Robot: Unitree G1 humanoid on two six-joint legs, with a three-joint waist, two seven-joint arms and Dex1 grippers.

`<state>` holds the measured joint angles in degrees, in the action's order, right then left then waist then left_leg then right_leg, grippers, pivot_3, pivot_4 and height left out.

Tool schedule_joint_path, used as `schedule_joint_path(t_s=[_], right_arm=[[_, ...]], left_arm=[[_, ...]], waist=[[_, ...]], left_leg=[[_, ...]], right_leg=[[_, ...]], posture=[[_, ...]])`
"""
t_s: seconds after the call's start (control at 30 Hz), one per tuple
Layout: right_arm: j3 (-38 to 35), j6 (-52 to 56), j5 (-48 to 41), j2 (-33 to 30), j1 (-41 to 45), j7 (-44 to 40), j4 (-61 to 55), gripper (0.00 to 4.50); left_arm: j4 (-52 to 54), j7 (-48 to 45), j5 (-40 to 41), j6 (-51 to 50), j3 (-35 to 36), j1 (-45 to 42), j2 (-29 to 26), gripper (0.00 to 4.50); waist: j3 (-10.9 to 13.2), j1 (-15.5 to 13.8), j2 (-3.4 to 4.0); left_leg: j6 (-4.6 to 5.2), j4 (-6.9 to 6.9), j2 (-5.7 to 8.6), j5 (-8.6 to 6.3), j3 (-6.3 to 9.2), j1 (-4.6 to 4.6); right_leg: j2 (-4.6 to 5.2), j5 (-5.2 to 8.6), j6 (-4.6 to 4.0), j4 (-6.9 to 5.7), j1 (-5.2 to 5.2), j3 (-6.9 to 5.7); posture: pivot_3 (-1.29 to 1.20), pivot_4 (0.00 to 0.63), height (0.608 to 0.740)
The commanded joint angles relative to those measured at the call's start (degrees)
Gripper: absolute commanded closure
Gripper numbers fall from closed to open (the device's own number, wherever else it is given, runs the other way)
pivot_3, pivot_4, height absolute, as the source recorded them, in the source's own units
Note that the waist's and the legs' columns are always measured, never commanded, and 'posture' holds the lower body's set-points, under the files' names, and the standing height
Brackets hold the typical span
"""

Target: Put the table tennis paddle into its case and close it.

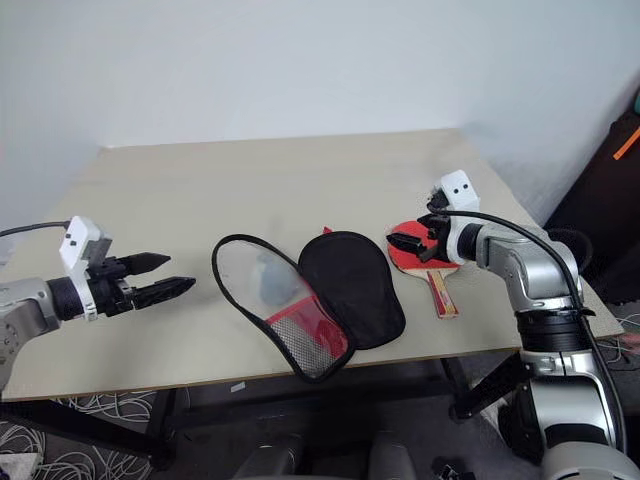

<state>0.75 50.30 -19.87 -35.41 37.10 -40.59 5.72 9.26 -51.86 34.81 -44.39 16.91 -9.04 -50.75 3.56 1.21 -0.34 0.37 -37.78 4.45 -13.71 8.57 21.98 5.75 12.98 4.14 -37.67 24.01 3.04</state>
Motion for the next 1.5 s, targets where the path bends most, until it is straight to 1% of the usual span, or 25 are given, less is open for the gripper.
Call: schedule_joint_path(t_s=[0.03, 0.13, 0.3, 0.5, 0.73, 0.97, 1.13, 1.3, 1.5], right_arm=[[-0.54, -1.96, 0.91, -0.13, 0.58, 0.83, -2.73, 0.00], [-0.47, -1.91, 1.63, -0.11, 0.90, 1.73, -2.30, 0.00], [-0.93, -0.59, 1.37, -2.02, 0.38, 0.98, -3.50, 0.00], [-2.36, 1.81, 0.21, -4.03, -1.48, 0.55, -5.92, 0.00], [-2.11, 0.56, -0.44, -7.22, -3.64, -3.39, -5.94, 0.00], [0.43, 0.55, 0.11, -8.83, -2.78, -7.06, -5.52, 0.00], [0.11, 3.16, 0.44, -8.18, -3.94, -4.90, -5.30, 0.00], [0.76, 6.72, 1.97, -6.10, -6.66, 0.37, -5.92, 0.00], [-0.19, 10.93, 4.32, -3.95, -10.42, 8.01, -5.64, 0.00]], left_arm=[[1.01, 0.27, 0.39, 0.32, 0.10, -2.58, -0.11, 0.03], [-0.92, -0.31, -0.48, 1.30, -0.59, -3.54, -0.27, 0.03], [-2.86, -1.48, -1.22, 2.12, -1.03, -4.80, -0.84, 0.03], [-3.47, -1.54, -1.96, 2.96, -3.13, -6.66, 0.43, 0.03], [-3.28, -2.34, -2.85, 4.48, -4.22, -7.60, 0.93, 0.03], [-2.36, -5.61, -2.15, 4.72, -1.80, -5.06, -2.48, 0.03], [-1.78, -7.70, -1.25, 4.67, -0.22, -4.10, -4.49, 0.03], [-3.73, -10.58, -1.42, 5.86, -0.04, -7.34, -6.76, 0.03], [-5.03, -11.70, -2.13, 6.53, -2.05, -10.46, -6.19, 0.03]], waist=[[0.00, 0.01, 0.00], [0.00, 0.02, 0.00], [0.00, 0.00, 0.00], [-0.01, -0.05, -0.02], [0.00, 0.00, -0.02], [0.00, 0.04, -0.01], [0.01, -0.07, -0.02], [0.00, -0.05, -0.04], [0.00, -0.04, -0.01]], left_leg=[[0.00, 0.00, 0.00, 0.00, 0.00, 0.00], [0.00, 0.01, 0.01, 0.00, 0.00, 0.00], [0.00, 0.00, 0.02, 0.00, -0.01, 0.00], [0.00, -0.03, 0.01, 0.00, 0.02, -0.01], [0.00, -0.04, 0.00, 0.00, 0.00, -0.02], [0.00, -0.03, -0.02, 0.00, -0.01, -0.01], [0.01, -0.06, -0.06, 0.00, 0.01, -0.01], [0.01, -0.07, -0.05, -0.01, 0.03, -0.04], [0.02, -0.06, -0.03, -0.01, -0.01, -0.05]], right_leg=[[-0.01, 0.00, 0.00, 0.00, 0.00, 0.00], [-0.03, 0.00, 0.00, 0.00, 0.01, 0.00], [-0.03, 0.00, 0.00, 0.00, 0.00, 0.00], [-0.01, 0.01, 0.02, 0.01, -0.05, -0.03], [-0.02, 0.02, 0.03, 0.01, -0.06, -0.03], [-0.02, 0.12, 0.19, 0.01, -0.05, -0.02], [0.00, 0.13, 0.21, 0.01, -0.09, -0.05], [0.00, 0.14, 0.22, 0.02, -0.13, -0.08], [0.01, 0.14, 0.22, 0.02, -0.12, -0.03]], posture=[[0.00, 0.000, 0.698], [0.00, 0.000, 0.698], [0.00, 0.000, 0.698], [0.00, 0.000, 0.698], [0.00, 0.000, 0.698], [0.00, 0.000, 0.698], [0.00, 0.000, 0.698], [0.00, 0.000, 0.698], [0.00, 0.000, 0.698]])
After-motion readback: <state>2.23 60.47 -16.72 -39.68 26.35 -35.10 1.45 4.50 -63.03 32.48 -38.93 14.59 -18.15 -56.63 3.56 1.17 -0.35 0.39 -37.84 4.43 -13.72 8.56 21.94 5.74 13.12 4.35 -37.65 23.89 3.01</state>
